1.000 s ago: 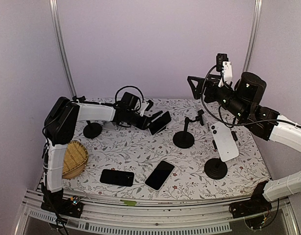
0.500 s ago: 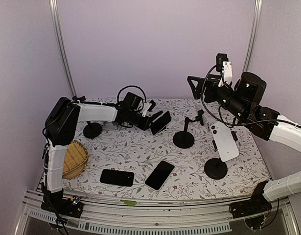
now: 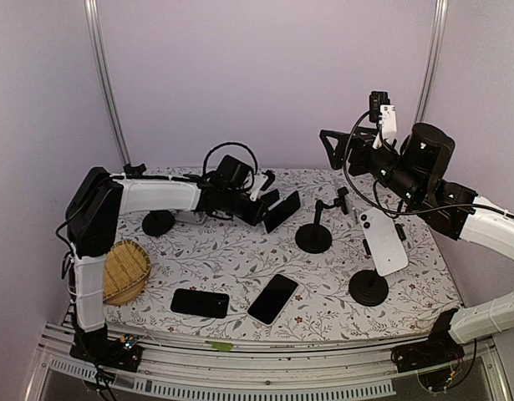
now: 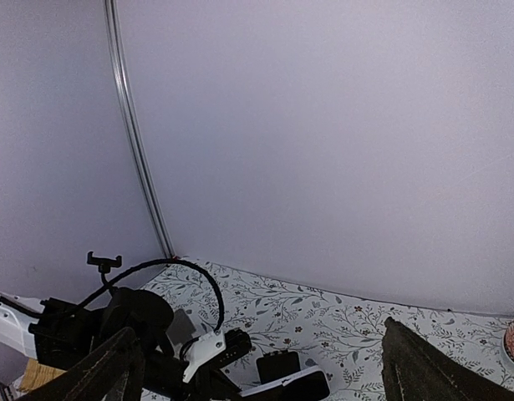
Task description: Remove the phone from the phone stand
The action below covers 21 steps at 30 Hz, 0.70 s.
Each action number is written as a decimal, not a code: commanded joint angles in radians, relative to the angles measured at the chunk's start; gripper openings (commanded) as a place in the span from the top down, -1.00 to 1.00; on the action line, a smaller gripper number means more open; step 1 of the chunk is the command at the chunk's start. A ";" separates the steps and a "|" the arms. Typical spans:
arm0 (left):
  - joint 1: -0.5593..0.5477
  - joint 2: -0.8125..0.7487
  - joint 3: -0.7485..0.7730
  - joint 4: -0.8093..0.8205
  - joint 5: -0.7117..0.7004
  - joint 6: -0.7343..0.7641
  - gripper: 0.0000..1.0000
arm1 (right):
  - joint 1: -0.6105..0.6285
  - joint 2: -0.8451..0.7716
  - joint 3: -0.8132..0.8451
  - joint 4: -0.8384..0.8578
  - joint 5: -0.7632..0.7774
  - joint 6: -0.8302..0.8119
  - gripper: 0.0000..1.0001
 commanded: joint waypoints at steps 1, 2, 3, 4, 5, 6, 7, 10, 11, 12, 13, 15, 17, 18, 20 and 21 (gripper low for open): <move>-0.041 -0.169 -0.031 0.065 -0.019 -0.029 1.00 | -0.005 -0.005 -0.004 0.004 -0.010 0.012 -0.98; -0.045 -0.191 -0.044 0.070 -0.023 -0.035 1.00 | -0.005 -0.004 -0.004 0.004 -0.011 0.012 -0.98; -0.052 -0.214 -0.058 0.075 -0.031 -0.042 1.00 | -0.005 -0.005 -0.004 0.004 -0.011 0.013 -0.98; -0.059 -0.236 -0.075 0.081 -0.038 -0.049 1.00 | -0.005 -0.006 -0.005 0.004 -0.010 0.013 -0.98; -0.065 -0.257 -0.094 0.087 -0.044 -0.057 1.00 | -0.005 -0.006 -0.006 0.004 -0.011 0.015 -0.98; -0.071 -0.282 -0.115 0.093 -0.049 -0.067 1.00 | -0.005 -0.005 -0.005 0.006 -0.010 0.015 -0.98; -0.076 -0.305 -0.139 0.101 -0.054 -0.075 1.00 | -0.005 -0.007 -0.006 0.007 -0.010 0.015 -0.98; -0.094 -0.386 -0.227 0.134 -0.079 -0.106 1.00 | -0.005 -0.009 -0.010 0.015 -0.010 0.018 -0.98; -0.098 -0.415 -0.263 0.148 -0.087 -0.114 1.00 | -0.005 -0.009 -0.012 0.020 -0.012 0.018 -0.98; -0.102 -0.443 -0.296 0.162 -0.093 -0.127 1.00 | -0.004 -0.009 -0.013 0.023 -0.013 0.021 -0.98; -0.104 -0.474 -0.334 0.176 -0.101 -0.140 1.00 | -0.004 -0.009 -0.013 0.026 -0.014 0.023 -0.98; -0.109 -0.533 -0.410 0.206 -0.114 -0.167 1.00 | -0.005 -0.008 -0.016 0.033 -0.015 0.026 -0.98; -0.110 -0.586 -0.501 0.241 -0.121 -0.197 1.00 | -0.005 -0.005 -0.016 0.038 -0.017 0.028 -0.98; -0.111 -0.609 -0.534 0.253 -0.122 -0.211 1.00 | -0.005 -0.005 -0.016 0.041 -0.018 0.029 -0.98; -0.117 -0.651 -0.596 0.267 -0.129 -0.247 1.00 | -0.005 -0.002 -0.016 0.045 -0.023 0.030 -0.98; -0.123 -0.672 -0.624 0.273 -0.140 -0.259 1.00 | -0.005 0.001 -0.017 0.047 -0.026 0.031 -0.98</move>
